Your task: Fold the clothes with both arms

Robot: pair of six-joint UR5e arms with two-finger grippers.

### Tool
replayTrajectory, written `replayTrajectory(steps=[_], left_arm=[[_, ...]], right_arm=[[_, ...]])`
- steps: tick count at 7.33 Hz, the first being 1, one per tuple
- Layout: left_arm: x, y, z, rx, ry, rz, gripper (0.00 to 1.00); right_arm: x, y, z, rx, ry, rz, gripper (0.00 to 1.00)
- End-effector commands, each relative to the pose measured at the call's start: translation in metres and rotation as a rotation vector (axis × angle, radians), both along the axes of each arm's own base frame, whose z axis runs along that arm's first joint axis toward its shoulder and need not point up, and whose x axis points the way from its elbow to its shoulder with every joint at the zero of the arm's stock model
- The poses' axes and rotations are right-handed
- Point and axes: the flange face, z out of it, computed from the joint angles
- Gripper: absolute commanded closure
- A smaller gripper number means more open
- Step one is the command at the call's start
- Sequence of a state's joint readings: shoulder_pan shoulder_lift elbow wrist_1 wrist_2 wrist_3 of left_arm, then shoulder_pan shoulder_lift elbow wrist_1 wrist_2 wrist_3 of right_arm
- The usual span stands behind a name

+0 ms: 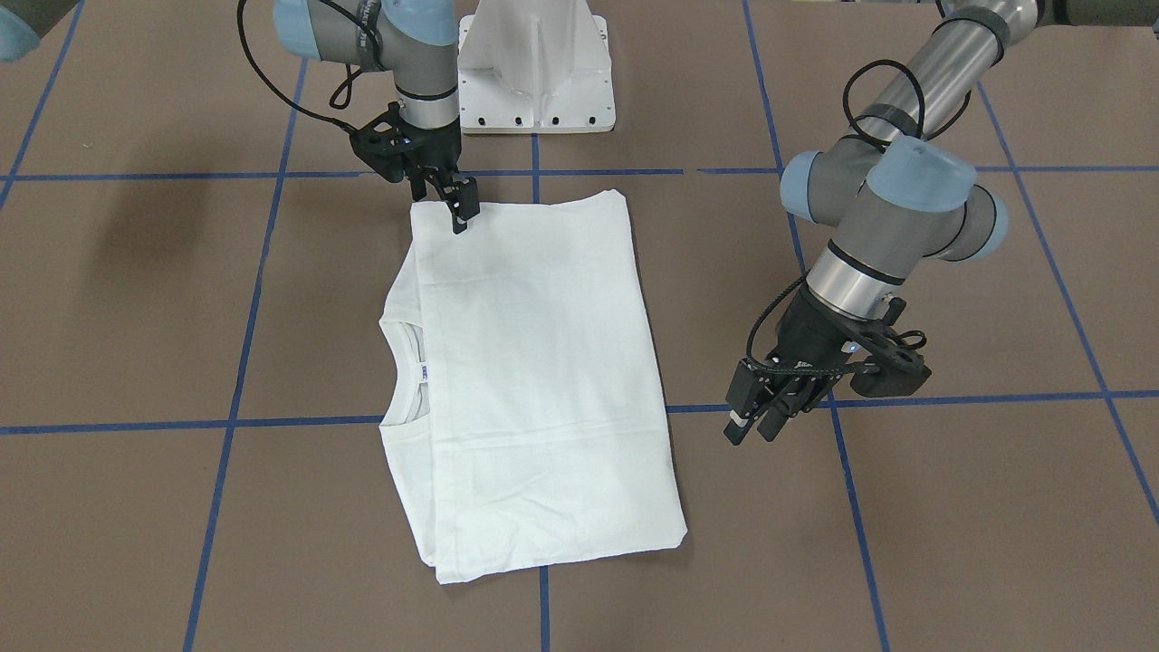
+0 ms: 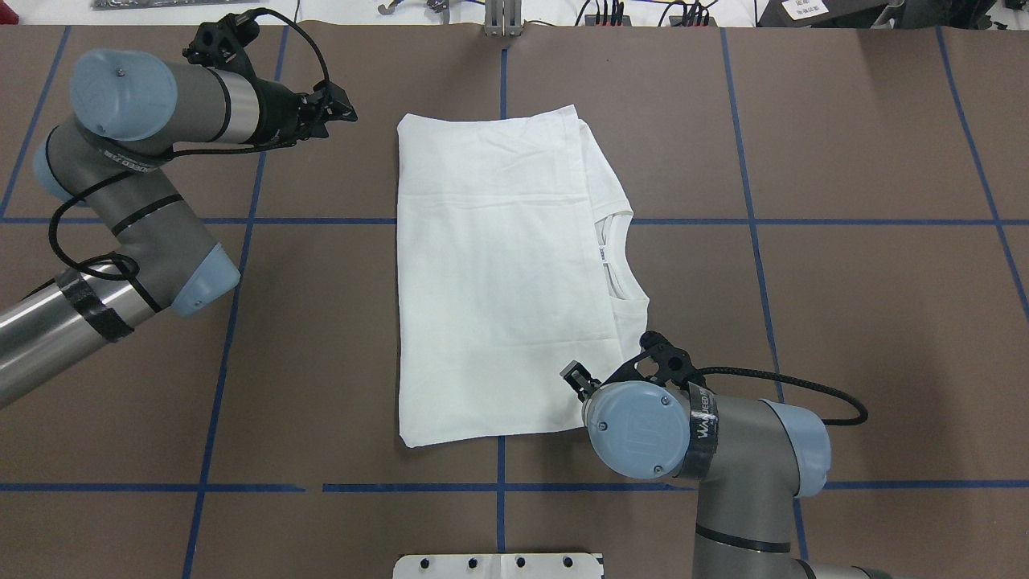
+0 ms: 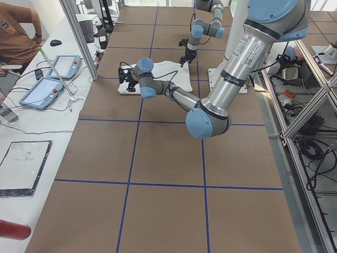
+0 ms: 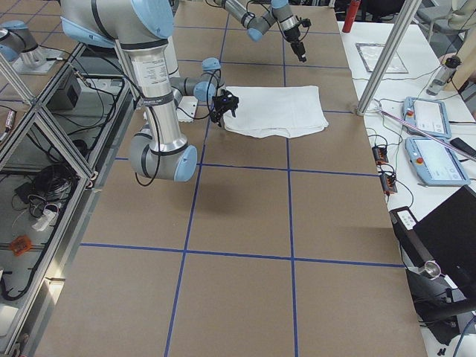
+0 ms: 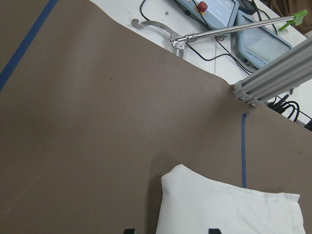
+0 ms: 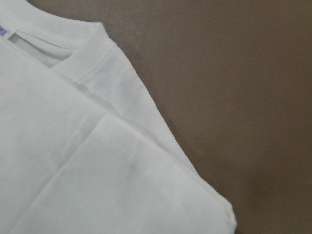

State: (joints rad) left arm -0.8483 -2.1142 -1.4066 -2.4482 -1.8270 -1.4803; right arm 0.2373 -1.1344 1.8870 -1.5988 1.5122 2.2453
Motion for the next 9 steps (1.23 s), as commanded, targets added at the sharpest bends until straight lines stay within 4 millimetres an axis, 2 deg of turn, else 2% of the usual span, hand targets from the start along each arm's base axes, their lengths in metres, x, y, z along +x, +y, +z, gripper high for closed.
replayTrajectory(steps=[1,2,3,4,5,7,9], left_arm=[[0.001,0.001,0.0,0.0,0.0,0.002,0.41],[0.001,0.001,0.0,0.0,0.0,0.002,0.41],[0.001,0.001,0.0,0.001,0.001,0.002,0.41],[0.001,0.0,-0.001,0.001,0.001,0.002,0.41],[0.001,0.0,-0.001,0.001,0.001,0.002,0.41],[0.001,0.001,-0.002,0.002,0.002,0.003,0.41],[0.003,0.01,-0.013,0.002,0.032,0.04,0.41]], right_arm=[[-0.005,-0.008,0.004,-0.042,-0.03,0.059,0.04],[-0.01,-0.007,0.013,-0.058,-0.016,0.068,0.04],[-0.01,-0.007,0.006,-0.058,-0.03,0.067,0.24],[-0.01,-0.009,-0.001,-0.058,-0.041,0.07,0.96],[-0.011,-0.008,0.0,-0.057,-0.039,0.065,1.0],[-0.01,-0.006,-0.003,-0.058,-0.047,0.063,1.0],[0.006,-0.005,-0.018,-0.059,-0.078,0.061,1.0]])
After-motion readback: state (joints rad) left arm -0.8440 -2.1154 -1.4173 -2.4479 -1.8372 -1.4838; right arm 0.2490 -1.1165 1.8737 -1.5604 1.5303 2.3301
